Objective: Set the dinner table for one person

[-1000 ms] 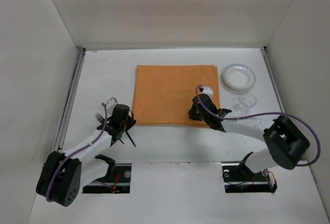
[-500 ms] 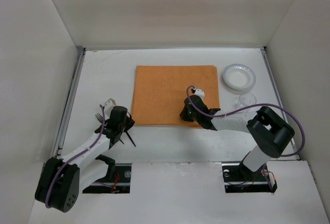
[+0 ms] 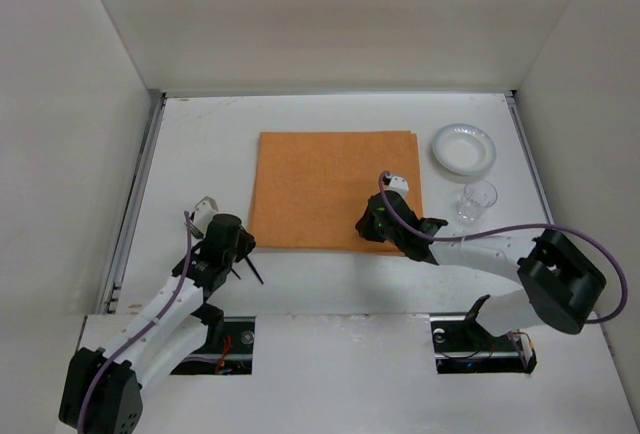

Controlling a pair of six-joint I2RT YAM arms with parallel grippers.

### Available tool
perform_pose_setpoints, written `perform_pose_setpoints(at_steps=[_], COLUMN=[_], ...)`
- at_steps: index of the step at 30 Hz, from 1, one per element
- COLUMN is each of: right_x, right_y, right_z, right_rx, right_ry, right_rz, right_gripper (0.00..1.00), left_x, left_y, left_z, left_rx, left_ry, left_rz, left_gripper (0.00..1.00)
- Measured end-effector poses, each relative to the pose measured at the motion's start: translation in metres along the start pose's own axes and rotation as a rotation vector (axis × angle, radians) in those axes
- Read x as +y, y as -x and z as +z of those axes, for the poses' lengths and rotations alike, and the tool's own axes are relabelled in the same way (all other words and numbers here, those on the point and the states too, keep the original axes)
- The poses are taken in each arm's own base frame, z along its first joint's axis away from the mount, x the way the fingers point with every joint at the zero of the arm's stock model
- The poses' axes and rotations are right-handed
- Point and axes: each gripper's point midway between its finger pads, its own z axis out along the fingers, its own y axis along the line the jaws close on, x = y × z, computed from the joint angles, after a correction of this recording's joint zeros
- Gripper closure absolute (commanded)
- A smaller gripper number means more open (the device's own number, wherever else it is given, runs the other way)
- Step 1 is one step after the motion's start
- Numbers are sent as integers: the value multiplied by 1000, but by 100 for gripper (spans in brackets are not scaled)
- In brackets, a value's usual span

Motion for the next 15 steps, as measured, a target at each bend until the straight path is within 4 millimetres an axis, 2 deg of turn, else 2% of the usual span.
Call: perform_pose_setpoints(at_steps=[3, 5, 8, 11, 13, 15], right_x=[2, -3, -17, -27, -25, -17], right_y=[7, 1, -14, -21, -15, 3], right_z=[-5, 0, 8, 5, -2, -16], right_rx=[-23, -7, 33, 54, 38, -4], right_ry=[7, -13, -58, -85, -71, -34], right_rz=[1, -6, -20, -33, -42, -45], right_gripper=[85, 85, 85, 81, 74, 67], left_x=[4, 5, 0, -3, -7, -13], left_y=[-3, 0, 8, 18, 22, 23], left_z=[-3, -6, -12, -18, -19, -17], left_rx=[1, -13, -48, -86, -96, -89], left_ry=[16, 14, -16, -36, -39, -40], left_rz=[16, 13, 0, -11, -8, 1], left_gripper=[72, 67, 66, 66, 66, 66])
